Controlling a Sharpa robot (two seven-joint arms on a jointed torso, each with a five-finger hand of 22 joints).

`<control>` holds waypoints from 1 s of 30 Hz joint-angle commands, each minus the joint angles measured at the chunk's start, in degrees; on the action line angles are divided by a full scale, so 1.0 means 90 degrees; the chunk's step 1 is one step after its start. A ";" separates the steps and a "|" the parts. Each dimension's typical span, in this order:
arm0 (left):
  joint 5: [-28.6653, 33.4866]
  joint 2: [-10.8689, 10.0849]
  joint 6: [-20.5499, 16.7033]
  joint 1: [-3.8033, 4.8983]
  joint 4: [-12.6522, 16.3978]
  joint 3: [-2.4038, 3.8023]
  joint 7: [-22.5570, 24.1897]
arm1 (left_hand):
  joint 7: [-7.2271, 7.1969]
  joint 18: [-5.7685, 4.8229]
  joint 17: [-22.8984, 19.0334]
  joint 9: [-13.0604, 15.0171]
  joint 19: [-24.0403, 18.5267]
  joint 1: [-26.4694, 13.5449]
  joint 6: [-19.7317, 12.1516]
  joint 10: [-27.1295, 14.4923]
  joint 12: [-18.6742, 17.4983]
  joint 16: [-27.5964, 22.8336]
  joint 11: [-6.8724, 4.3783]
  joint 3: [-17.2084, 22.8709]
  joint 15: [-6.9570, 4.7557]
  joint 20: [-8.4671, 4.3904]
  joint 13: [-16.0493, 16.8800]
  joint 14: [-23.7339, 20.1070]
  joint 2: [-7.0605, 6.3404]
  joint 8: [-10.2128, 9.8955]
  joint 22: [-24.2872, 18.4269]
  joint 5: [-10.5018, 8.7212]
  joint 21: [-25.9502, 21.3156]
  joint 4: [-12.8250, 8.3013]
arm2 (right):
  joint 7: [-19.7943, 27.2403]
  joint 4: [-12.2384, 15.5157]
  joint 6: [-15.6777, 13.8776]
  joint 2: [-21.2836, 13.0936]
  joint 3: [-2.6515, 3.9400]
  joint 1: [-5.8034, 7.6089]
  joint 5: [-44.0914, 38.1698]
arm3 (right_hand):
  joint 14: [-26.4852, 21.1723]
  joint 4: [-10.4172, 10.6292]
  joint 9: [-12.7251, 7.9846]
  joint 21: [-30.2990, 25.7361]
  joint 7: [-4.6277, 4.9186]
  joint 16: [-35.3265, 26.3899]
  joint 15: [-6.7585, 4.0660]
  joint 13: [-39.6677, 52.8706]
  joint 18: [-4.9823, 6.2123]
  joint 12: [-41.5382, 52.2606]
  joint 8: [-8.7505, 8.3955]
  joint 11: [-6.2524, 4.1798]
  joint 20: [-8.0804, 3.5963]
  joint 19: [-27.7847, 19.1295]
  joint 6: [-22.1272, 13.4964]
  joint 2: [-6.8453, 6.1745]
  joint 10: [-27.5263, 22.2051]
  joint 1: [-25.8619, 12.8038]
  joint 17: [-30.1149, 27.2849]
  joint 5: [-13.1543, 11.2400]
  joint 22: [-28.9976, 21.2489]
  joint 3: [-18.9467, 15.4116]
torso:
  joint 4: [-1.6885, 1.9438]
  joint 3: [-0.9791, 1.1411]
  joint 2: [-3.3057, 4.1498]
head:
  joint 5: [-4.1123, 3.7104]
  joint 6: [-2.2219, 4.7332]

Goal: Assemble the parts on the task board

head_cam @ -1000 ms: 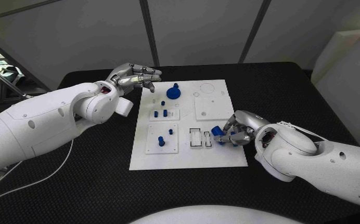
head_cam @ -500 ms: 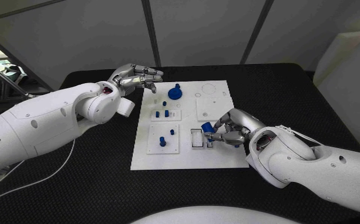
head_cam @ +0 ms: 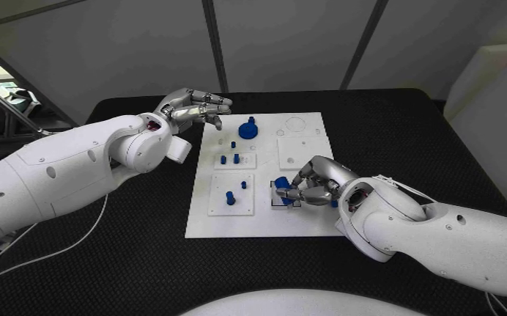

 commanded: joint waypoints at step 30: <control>0.0030 -0.0024 0.0121 0.0011 0.0038 0.0006 0.0053 | 0.0030 -0.0077 -0.0012 -0.0006 -0.0021 0.0014 0.0003 -0.0052 -0.0038 -0.0056 -0.0001 -0.0046 0.0018 0.0000 0.0017 0.0025 0.0046 -0.0025 -0.0013 0.0010 -0.0033 -0.0013 | -0.0071 -0.0097 -0.0158 0.0162 0.0005 0.0011 -0.0624 | 0.0360 -0.0096 0.0457 -0.0014 0.0004 -0.0138 -0.0028 -0.0108 -0.0028 -0.0347 -0.0210 -0.0028 -0.0039 0.0643 0.0039 0.0091 -0.0047 -0.0100 0.0177 -0.1161 0.1623 -0.1001 | -0.0010 0.0006 -0.0004 | 0.0030 0.0031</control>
